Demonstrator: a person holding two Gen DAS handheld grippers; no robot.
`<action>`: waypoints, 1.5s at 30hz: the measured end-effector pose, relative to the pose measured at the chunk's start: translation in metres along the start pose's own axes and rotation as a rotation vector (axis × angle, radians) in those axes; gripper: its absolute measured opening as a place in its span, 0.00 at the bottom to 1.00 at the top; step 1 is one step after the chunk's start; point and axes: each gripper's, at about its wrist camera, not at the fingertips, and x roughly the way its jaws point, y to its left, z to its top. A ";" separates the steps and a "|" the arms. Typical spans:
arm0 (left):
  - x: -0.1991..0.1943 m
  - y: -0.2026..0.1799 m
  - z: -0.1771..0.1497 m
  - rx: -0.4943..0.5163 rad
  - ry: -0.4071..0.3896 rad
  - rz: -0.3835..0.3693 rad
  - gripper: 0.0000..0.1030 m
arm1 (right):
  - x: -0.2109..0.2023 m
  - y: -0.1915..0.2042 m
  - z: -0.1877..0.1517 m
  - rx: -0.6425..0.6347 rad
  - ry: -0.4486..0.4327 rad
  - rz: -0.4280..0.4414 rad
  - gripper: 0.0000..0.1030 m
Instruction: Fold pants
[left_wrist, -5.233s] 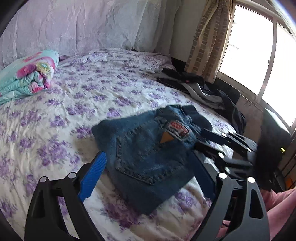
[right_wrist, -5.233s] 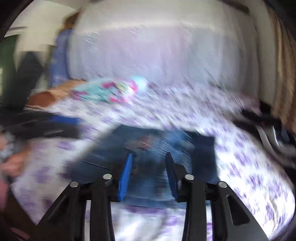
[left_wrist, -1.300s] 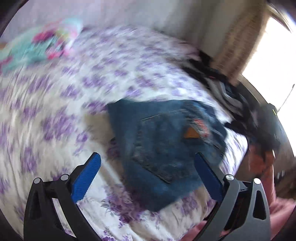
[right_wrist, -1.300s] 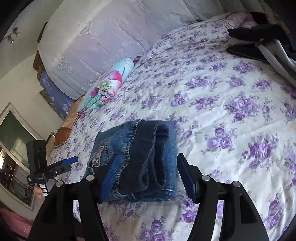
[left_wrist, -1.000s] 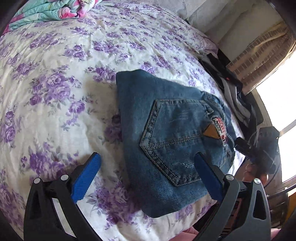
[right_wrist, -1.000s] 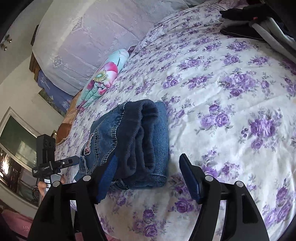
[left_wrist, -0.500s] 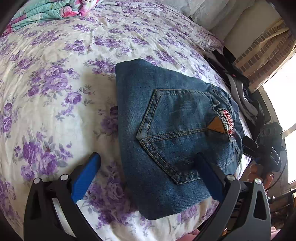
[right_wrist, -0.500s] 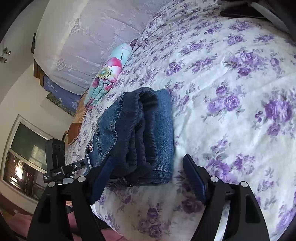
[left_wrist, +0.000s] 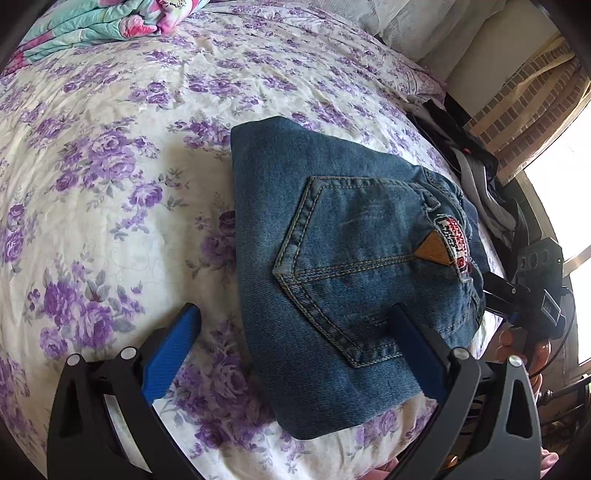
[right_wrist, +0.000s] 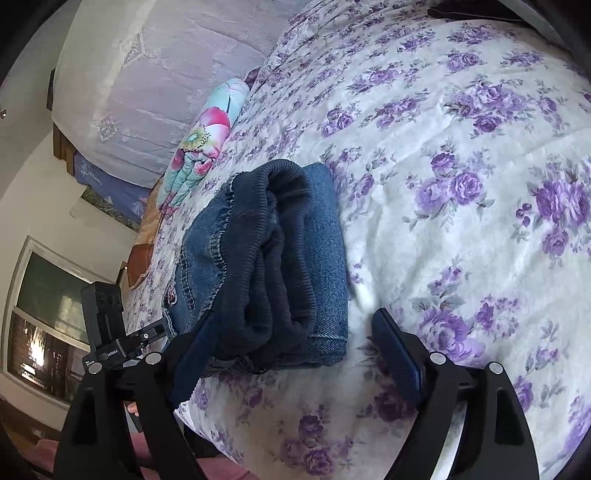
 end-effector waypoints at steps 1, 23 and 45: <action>0.000 0.000 0.000 -0.002 0.000 -0.002 0.96 | 0.002 -0.001 0.001 0.008 0.006 0.006 0.87; -0.018 0.008 -0.006 -0.033 0.018 -0.100 0.96 | 0.005 0.008 0.007 0.054 0.047 0.065 0.47; 0.027 -0.003 0.000 -0.159 0.109 -0.386 0.92 | -0.002 -0.001 0.033 0.079 0.060 0.184 0.53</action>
